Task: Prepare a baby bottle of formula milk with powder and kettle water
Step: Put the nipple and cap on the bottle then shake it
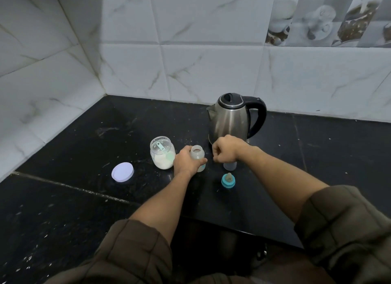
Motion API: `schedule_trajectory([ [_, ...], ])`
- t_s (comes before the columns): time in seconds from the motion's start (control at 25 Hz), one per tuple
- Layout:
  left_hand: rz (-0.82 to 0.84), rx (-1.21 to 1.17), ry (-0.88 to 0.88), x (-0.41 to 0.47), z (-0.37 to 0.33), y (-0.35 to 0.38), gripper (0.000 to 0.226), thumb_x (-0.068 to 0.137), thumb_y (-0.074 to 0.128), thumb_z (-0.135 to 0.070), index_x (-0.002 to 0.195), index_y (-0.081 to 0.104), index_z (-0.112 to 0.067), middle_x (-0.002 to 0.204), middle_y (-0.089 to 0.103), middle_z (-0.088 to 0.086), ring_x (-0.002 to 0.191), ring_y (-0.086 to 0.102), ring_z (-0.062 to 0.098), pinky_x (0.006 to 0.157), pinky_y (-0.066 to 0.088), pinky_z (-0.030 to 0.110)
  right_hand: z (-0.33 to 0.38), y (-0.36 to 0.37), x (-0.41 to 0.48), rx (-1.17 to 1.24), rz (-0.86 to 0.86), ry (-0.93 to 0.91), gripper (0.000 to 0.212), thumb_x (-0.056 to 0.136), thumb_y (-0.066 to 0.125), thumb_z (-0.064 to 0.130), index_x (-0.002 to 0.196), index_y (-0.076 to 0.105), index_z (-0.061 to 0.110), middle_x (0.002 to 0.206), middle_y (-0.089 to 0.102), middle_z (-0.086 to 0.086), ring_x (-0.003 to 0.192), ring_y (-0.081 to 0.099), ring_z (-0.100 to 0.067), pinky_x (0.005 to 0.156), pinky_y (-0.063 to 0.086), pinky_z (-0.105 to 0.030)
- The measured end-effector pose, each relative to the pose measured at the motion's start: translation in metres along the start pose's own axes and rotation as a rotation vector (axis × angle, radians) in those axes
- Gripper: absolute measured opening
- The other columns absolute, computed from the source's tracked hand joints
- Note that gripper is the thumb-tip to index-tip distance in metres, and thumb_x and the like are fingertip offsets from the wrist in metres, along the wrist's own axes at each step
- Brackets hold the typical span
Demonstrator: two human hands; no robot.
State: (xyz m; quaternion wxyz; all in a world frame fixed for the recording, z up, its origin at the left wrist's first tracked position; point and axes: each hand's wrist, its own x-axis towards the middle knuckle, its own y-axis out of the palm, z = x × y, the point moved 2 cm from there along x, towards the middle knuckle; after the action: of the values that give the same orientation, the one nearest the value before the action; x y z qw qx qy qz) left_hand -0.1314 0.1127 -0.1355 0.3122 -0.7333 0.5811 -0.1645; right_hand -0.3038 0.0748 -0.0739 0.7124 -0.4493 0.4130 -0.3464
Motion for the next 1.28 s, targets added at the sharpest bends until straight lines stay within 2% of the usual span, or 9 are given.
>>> schedule_trajectory([
  [0.16, -0.011, -0.031, 0.013, -0.001, 0.004, 0.003, 0.054, 0.07, 0.093, -0.036, 0.116, 0.068, -0.022, 0.106, 0.075, 0.0, 0.106, 0.068, 0.024, 0.097, 0.055, 0.042, 0.0, 0.024, -0.009, -0.204, 0.227, -0.017, 0.027, 0.077, 0.08, 0.035, 0.1, 0.069, 0.026, 0.097, 0.07, 0.003, 0.078, 0.065, -0.016, 0.063, 0.055, -0.032],
  [0.32, 0.011, -0.046, -0.006, 0.003, 0.006, 0.003, 0.064, 0.066, 0.095, -0.039, 0.122, 0.067, -0.023, 0.111, 0.075, -0.001, 0.11, 0.067, 0.023, 0.1, 0.054, 0.043, -0.001, 0.041, -0.009, -0.422, 0.358, -0.056, 0.053, 0.068, 0.087, 0.04, 0.115, 0.066, 0.026, 0.11, 0.065, 0.003, 0.099, 0.064, -0.022, 0.081, 0.059, -0.041],
  [0.48, 0.03, -0.052, -0.026, 0.005, 0.009, 0.003, 0.075, 0.062, 0.098, -0.042, 0.126, 0.064, -0.023, 0.115, 0.074, -0.002, 0.109, 0.067, 0.021, 0.1, 0.054, 0.041, 0.0, 0.052, -0.011, -0.525, 0.373, -0.08, 0.055, 0.073, 0.084, 0.031, 0.123, 0.064, 0.029, 0.119, 0.064, 0.001, 0.106, 0.062, -0.026, 0.081, 0.057, -0.04],
  [0.68, 0.026, -0.073, -0.015, 0.004, 0.008, 0.003, 0.075, 0.059, 0.1, -0.04, 0.123, 0.065, -0.022, 0.111, 0.074, -0.004, 0.104, 0.069, 0.019, 0.097, 0.056, 0.04, 0.005, 0.009, -0.006, -0.223, 0.269, -0.039, 0.037, 0.072, 0.079, 0.023, 0.107, 0.067, 0.025, 0.097, 0.071, -0.005, 0.06, 0.068, -0.021, 0.055, 0.061, -0.035],
  [0.76, 0.024, -0.089, -0.013, 0.003, 0.007, 0.001, 0.072, 0.058, 0.1, -0.039, 0.119, 0.066, -0.023, 0.108, 0.074, -0.006, 0.102, 0.07, 0.018, 0.095, 0.057, 0.041, 0.014, -0.029, 0.0, -0.108, 0.096, -0.06, 0.03, 0.069, 0.081, 0.028, 0.096, 0.068, 0.028, 0.092, 0.073, -0.004, 0.062, 0.072, -0.024, 0.054, 0.062, -0.036],
  [0.88, 0.042, -0.087, -0.004, 0.003, 0.008, -0.001, 0.066, 0.059, 0.1, -0.041, 0.115, 0.068, -0.025, 0.106, 0.075, -0.007, 0.102, 0.07, 0.017, 0.095, 0.057, 0.042, 0.032, -0.065, 0.011, 0.106, -0.06, -0.055, 0.029, 0.073, 0.081, 0.023, 0.1, 0.071, 0.024, 0.094, 0.072, -0.002, 0.063, 0.069, -0.023, 0.046, 0.055, -0.028],
  [0.92, 0.046, -0.085, 0.002, 0.004, 0.008, -0.002, 0.066, 0.059, 0.1, -0.042, 0.114, 0.068, -0.025, 0.106, 0.075, -0.007, 0.102, 0.07, 0.017, 0.095, 0.057, 0.043, 0.04, -0.068, 0.015, 0.128, -0.071, -0.074, 0.03, 0.074, 0.081, 0.023, 0.102, 0.072, 0.023, 0.095, 0.072, -0.001, 0.068, 0.07, -0.025, 0.048, 0.056, -0.029],
  [1.08, 0.067, -0.065, 0.023, 0.006, 0.007, -0.005, 0.06, 0.06, 0.098, -0.045, 0.107, 0.068, -0.024, 0.098, 0.076, -0.007, 0.097, 0.071, 0.016, 0.091, 0.059, 0.044, 0.063, -0.045, 0.028, -0.086, -0.008, -0.16, 0.037, 0.076, 0.082, 0.029, 0.112, 0.074, 0.026, 0.101, 0.07, 0.005, 0.093, 0.066, -0.019, 0.08, 0.06, -0.037],
  [1.28, 0.077, -0.058, 0.023, 0.007, 0.008, -0.007, 0.054, 0.061, 0.097, -0.045, 0.103, 0.071, -0.024, 0.094, 0.077, -0.008, 0.093, 0.072, 0.016, 0.088, 0.06, 0.045, 0.065, -0.03, 0.041, -0.161, 0.047, -0.156, 0.037, 0.075, 0.083, 0.03, 0.11, 0.075, 0.029, 0.104, 0.069, 0.005, 0.096, 0.065, -0.019, 0.081, 0.06, -0.038],
])
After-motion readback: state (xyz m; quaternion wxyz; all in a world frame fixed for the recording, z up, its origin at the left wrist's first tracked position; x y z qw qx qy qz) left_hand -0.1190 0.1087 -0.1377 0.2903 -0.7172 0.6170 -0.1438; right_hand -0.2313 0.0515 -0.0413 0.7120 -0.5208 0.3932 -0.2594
